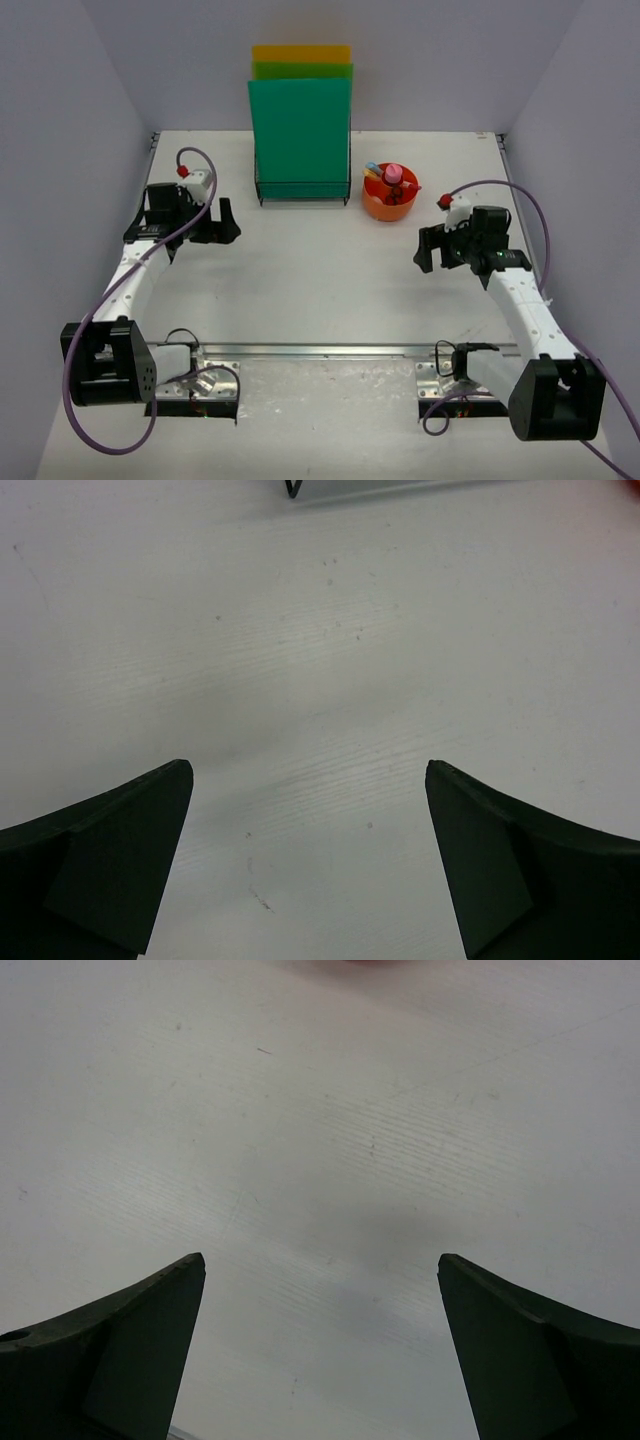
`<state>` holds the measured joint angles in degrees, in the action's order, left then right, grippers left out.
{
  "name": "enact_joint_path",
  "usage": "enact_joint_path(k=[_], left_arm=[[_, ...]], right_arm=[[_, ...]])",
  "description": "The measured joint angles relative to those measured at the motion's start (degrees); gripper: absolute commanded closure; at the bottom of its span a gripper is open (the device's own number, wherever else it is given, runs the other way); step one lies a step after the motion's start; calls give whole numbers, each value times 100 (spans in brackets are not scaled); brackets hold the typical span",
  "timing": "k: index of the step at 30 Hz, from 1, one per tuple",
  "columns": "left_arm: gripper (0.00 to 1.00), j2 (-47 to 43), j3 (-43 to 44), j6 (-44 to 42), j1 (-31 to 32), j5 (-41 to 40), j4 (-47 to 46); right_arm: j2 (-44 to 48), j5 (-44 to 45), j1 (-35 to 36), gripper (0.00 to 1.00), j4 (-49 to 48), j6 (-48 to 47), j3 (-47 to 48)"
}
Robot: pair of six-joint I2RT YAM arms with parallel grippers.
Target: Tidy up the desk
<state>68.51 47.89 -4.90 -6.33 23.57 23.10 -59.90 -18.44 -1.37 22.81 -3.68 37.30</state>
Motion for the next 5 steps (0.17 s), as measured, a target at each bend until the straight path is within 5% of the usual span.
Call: enact_joint_path(k=[5], left_arm=[[0,-34,-41,-104,0,-156,-22]], right_arm=[[58,92,0,1,-78,131,-55]])
